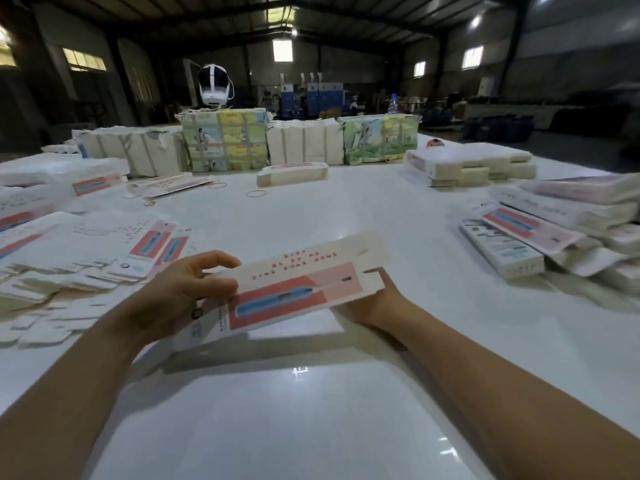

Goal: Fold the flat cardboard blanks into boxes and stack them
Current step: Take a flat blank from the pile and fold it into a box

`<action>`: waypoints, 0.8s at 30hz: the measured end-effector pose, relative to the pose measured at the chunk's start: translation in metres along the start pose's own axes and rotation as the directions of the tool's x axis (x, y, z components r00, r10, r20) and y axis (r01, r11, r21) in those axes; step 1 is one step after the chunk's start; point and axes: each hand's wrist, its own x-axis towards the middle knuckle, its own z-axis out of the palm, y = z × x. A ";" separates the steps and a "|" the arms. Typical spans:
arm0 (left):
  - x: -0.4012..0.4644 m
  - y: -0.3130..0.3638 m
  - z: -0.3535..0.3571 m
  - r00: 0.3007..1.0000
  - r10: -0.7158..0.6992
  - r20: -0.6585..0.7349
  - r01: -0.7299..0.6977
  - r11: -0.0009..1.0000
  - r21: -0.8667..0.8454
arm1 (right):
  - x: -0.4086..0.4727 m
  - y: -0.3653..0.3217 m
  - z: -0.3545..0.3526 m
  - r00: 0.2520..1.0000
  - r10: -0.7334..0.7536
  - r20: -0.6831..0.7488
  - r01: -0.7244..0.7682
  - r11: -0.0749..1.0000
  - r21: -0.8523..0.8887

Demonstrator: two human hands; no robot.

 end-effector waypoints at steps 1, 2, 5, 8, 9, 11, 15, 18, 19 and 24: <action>-0.002 -0.001 -0.003 1.000 -0.002 0.023 0.002 1.000 0.001 | -0.003 -0.001 -0.003 0.994 0.043 -0.096 -0.019 0.971 0.237; -0.003 -0.002 -0.007 1.000 -0.007 0.030 0.007 1.000 0.004 | -0.005 -0.002 -0.007 0.977 0.140 -0.158 -0.052 0.885 0.463; 0.000 -0.003 -0.013 1.000 -0.003 0.006 0.003 1.000 -0.018 | -0.002 -0.005 -0.019 0.885 0.431 -0.177 -0.126 0.587 0.800; 0.003 -0.006 -0.017 0.999 0.003 -0.032 -0.004 1.000 -0.027 | 0.000 -0.006 -0.025 0.874 0.480 -0.075 -0.142 0.400 0.905; 0.004 -0.007 -0.018 0.999 0.005 -0.043 -0.006 1.000 -0.010 | 0.000 -0.005 -0.025 0.887 0.461 0.025 -0.178 0.292 0.940; 0.003 -0.008 -0.021 0.996 0.007 -0.084 -0.004 1.000 0.030 | -0.001 -0.006 -0.026 0.906 0.389 0.164 -0.247 0.174 0.953; 0.002 -0.008 -0.020 0.976 0.085 -0.201 -0.036 0.970 0.238 | -0.003 -0.007 -0.020 0.954 0.284 0.095 -0.197 0.356 0.914; 0.000 -0.002 -0.001 0.858 0.470 -0.206 -0.088 0.531 0.843 | -0.004 -0.008 -0.017 0.959 0.279 0.058 -0.167 0.384 0.908; 0.001 -0.001 0.012 0.834 0.544 -0.096 -0.108 0.332 0.937 | -0.004 -0.010 -0.016 0.965 0.258 0.053 -0.153 0.385 0.910; 0.004 0.001 0.067 0.820 0.568 0.077 -0.212 0.176 0.961 | -0.007 -0.021 -0.013 0.992 0.116 0.056 -0.101 0.425 0.899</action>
